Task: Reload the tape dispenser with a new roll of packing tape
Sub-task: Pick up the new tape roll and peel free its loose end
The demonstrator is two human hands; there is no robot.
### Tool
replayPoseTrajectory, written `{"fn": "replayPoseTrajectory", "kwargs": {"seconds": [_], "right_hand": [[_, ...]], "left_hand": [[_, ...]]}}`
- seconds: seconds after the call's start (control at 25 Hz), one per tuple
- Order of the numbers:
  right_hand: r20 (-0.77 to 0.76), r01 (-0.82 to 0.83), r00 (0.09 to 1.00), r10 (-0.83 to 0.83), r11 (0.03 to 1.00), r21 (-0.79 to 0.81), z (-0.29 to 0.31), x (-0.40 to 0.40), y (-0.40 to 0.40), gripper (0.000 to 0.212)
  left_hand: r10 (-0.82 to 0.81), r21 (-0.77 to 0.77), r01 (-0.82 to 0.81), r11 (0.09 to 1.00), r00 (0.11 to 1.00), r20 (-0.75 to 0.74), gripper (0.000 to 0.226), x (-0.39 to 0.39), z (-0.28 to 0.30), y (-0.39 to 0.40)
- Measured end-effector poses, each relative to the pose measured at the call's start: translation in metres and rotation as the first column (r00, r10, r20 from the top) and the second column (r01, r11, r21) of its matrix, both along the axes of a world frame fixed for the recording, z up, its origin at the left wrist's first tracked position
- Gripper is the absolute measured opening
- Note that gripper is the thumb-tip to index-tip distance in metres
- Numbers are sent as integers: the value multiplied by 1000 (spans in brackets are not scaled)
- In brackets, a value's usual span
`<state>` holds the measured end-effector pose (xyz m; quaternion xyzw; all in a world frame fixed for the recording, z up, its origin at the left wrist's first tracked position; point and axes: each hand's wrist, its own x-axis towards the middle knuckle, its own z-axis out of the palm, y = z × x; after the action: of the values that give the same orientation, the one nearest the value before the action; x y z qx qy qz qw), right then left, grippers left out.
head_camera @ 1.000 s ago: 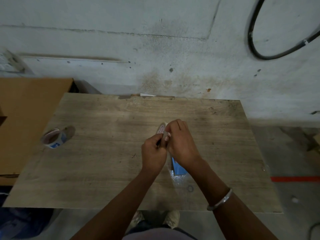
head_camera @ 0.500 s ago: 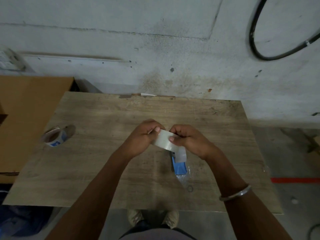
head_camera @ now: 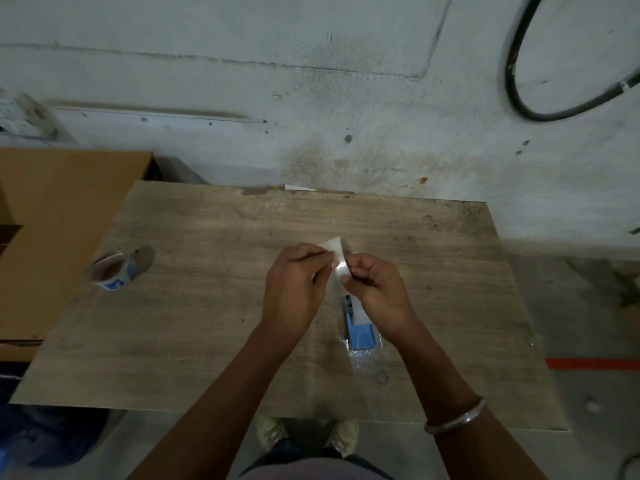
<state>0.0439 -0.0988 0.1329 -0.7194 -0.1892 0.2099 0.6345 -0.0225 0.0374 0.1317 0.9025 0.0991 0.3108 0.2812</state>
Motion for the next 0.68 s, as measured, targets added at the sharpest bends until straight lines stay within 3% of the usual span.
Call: {"fn": "replayPoseTrajectory", "kwargs": {"seconds": [0.12, 0.36, 0.56, 0.68], "right_hand": [[30, 26, 999, -25, 999, -21, 0, 0, -1, 22], [70, 28, 997, -22, 995, -96, -4, -2, -2, 24], [75, 21, 997, -13, 995, -97, -4, -2, -1, 25], [57, 37, 998, -32, 996, -80, -3, -4, 0, 24]], "left_hand": [[-102, 106, 103, 989, 995, -10, 11, 1, 0, 5], [-135, 120, 137, 983, 991, -23, 6, 4, -1, 8], [-210, 342, 210, 916, 977, -37, 7, 7, 0, 10], [-220, 359, 228, 905, 973, -63, 6, 9, -3, 11]]}}
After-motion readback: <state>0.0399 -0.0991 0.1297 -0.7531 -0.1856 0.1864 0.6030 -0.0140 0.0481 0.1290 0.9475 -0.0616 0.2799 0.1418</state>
